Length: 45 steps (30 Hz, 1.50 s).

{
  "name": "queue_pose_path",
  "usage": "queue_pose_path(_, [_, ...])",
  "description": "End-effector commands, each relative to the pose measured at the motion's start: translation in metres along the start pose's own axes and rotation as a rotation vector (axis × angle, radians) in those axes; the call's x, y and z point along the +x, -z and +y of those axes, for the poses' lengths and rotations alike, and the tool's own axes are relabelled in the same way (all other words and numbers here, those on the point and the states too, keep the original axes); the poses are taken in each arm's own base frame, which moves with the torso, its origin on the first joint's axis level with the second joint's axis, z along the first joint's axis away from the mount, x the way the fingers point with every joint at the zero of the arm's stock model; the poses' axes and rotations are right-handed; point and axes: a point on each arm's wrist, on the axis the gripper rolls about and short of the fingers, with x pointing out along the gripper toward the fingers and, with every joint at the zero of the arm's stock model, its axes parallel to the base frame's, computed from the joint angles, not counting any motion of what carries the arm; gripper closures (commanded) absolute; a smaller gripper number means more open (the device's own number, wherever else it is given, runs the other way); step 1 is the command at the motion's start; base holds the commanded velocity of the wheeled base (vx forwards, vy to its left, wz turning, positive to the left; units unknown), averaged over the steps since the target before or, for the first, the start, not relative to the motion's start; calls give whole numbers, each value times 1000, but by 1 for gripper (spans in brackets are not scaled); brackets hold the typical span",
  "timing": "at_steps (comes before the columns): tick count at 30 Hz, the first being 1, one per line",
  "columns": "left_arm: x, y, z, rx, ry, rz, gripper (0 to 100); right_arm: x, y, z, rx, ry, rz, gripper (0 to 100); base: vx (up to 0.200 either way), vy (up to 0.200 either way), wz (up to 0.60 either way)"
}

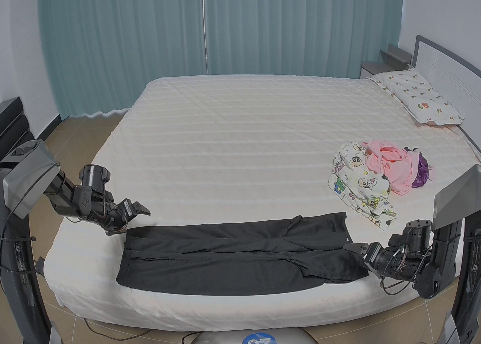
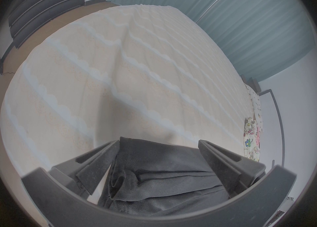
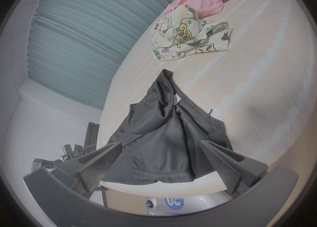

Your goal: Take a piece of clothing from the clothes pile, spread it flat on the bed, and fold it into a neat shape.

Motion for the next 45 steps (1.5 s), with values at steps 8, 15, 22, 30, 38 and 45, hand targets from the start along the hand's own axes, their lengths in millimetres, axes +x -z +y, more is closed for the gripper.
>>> queue_pose_path(8, [3,3,4,-5,-16,10,0,1,0,1,-6,-9,-4,0,0,0,0])
queue_pose_path(15, [8,5,8,6,-27,27,0,2,0,0,-5,-9,-4,0,0,0,0])
queue_pose_path(22, [14,6,11,11,-77,12,100,2,0,0,-5,-9,-4,0,0,0,0])
queue_pose_path(30, [10,-3,7,-40,-73,-36,100,1,-1,1,-5,-8,-9,0,0,0,0])
queue_pose_path(38, [-8,-16,7,-161,-50,-84,100,-2,-12,11,-27,-52,-66,0,0,0,0])
queue_pose_path(45, [-7,-13,14,-184,-63,-72,100,4,-26,23,-66,-99,-120,0,0,0,0])
